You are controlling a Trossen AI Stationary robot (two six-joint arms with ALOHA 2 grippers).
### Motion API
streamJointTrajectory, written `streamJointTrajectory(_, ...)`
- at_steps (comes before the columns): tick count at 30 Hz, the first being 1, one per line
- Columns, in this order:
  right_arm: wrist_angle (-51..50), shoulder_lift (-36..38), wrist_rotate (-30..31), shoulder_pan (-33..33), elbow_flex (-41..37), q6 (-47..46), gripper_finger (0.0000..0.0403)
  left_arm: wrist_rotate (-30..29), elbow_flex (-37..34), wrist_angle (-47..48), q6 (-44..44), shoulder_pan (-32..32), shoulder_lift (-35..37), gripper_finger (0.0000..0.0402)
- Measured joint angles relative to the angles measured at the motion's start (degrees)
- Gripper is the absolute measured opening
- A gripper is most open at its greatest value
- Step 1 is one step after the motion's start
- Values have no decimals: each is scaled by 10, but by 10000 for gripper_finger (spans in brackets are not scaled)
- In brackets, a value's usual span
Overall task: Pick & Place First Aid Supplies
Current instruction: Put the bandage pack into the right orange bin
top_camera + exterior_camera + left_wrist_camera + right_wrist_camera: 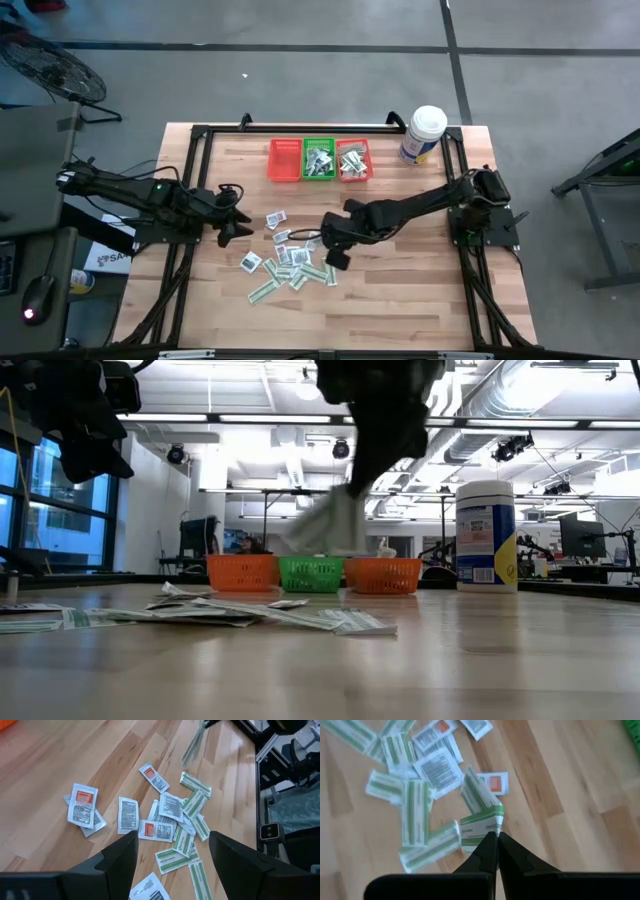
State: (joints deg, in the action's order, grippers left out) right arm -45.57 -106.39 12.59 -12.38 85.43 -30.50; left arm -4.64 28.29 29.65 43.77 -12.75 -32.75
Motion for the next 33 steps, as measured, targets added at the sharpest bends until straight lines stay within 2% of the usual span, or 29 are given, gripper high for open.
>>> streamJointTrajectory(2,-1,0,-26,4,0,26,0,0,0,0,0,0,0,240)
streamJointTrajectory(6,20,0,-28,8,0,28,0,-3,0,0,0,0,0,240)
streamJointTrajectory(8,54,-3,-82,13,0,42,0,-4,0,0,0,0,0,240)
streamJointTrajectory(12,68,-12,-128,18,-3,35,0,-4,0,0,0,0,0,240)
streamJointTrajectory(16,136,-30,-199,19,-38,21,0,-4,0,0,0,0,0,240)
streamJointTrajectory(23,318,-35,-249,19,-120,-48,0,-4,0,-2,2,0,0,240)
streamJointTrajectory(28,413,-35,-239,15,-166,-82,0,1,0,-43,0,0,-1,240)
streamJointTrajectory(33,427,-35,-205,14,-174,-95,0,21,1,-76,-20,0,-18,240)
